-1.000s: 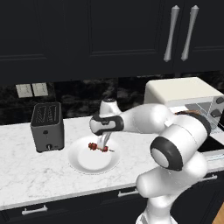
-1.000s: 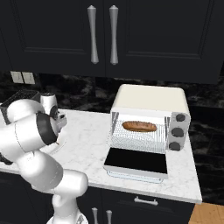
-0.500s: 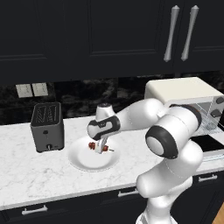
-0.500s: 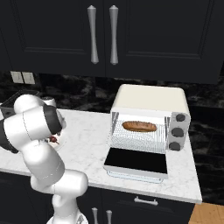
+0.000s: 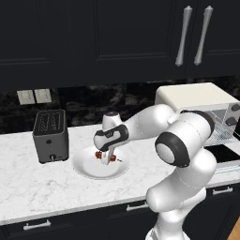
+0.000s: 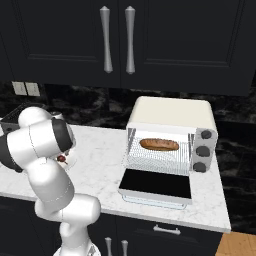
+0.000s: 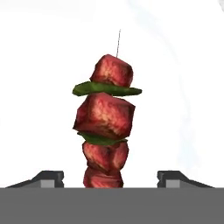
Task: Pick up the kebab skewer and baguette bread, and place them inside the toaster oven. Close the toaster oven door and start by setting the timer.
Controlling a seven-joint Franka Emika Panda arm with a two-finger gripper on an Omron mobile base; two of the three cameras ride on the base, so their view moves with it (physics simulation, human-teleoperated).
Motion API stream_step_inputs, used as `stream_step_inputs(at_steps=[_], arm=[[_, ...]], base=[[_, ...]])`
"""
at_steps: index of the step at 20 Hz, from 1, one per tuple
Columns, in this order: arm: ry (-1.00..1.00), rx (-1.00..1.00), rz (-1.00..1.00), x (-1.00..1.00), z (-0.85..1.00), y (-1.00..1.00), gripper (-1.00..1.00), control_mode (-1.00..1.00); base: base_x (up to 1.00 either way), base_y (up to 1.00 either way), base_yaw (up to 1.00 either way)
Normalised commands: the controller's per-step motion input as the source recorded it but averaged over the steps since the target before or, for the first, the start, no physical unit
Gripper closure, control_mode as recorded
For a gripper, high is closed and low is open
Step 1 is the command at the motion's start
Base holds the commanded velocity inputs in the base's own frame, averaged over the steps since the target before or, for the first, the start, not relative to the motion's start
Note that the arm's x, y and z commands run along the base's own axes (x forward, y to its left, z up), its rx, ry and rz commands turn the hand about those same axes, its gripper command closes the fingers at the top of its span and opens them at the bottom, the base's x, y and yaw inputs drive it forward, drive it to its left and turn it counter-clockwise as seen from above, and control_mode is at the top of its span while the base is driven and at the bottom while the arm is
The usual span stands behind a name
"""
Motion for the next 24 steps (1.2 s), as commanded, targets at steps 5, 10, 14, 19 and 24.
stream_step_inputs(at_steps=[5, 10, 14, 19, 24], arm=[[0.00, 0.00, 0.00, 0.00, 0.00, 0.00, 1.00, -1.00], [-0.01, 0.01, 0.00, 0.00, -0.01, -0.05, 1.00, -1.00], [-0.14, 0.03, 0.00, -0.24, 0.44, -0.07, 1.00, -1.00], [-0.10, 0.07, 0.00, -0.33, 0.92, -0.14, 1.00, -1.00], [-0.09, 0.09, -0.04, -0.17, 0.64, -0.53, 1.00, -1.00]], base=[[0.00, 0.00, 0.00], [0.00, 0.00, 0.00], [0.00, 0.00, 0.00], [0.00, 0.00, 0.00], [0.00, 0.00, 0.00]])
